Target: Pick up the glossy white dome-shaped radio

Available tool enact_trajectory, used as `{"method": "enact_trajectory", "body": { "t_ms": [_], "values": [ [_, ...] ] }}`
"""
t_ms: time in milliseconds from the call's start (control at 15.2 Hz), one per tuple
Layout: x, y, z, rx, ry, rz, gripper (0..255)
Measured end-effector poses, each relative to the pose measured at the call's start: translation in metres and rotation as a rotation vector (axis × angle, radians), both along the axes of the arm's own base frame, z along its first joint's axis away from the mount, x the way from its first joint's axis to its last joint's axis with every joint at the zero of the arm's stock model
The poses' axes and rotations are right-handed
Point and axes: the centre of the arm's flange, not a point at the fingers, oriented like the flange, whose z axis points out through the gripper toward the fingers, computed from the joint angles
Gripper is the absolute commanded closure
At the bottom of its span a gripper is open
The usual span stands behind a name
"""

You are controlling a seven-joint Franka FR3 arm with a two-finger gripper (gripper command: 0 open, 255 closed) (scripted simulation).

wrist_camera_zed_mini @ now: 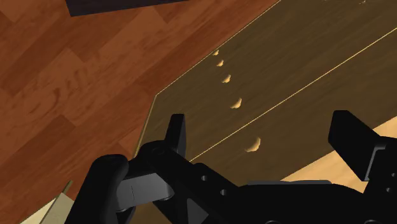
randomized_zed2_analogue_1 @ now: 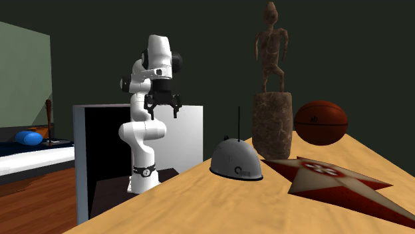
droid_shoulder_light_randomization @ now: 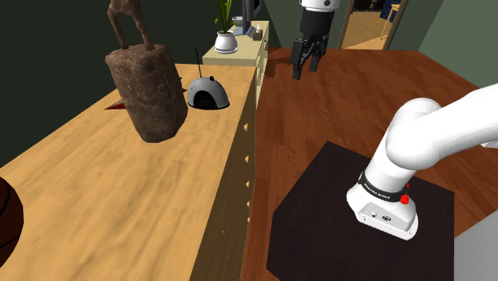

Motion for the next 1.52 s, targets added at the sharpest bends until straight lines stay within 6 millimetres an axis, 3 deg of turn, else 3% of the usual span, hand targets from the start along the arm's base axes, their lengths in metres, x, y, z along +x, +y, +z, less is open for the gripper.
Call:
{"method": "enact_trajectory", "body": {
  "t_ms": [198, 594, 1518],
  "values": [
    [0.016, 0.000, 0.004, 0.001, -0.009, 0.035, 0],
    [0.085, -0.004, 0.017, 0.006, -0.053, 0.202, 0],
    [0.243, 0.049, 0.060, 0.019, -0.159, 0.611, 0]
  ]
}}
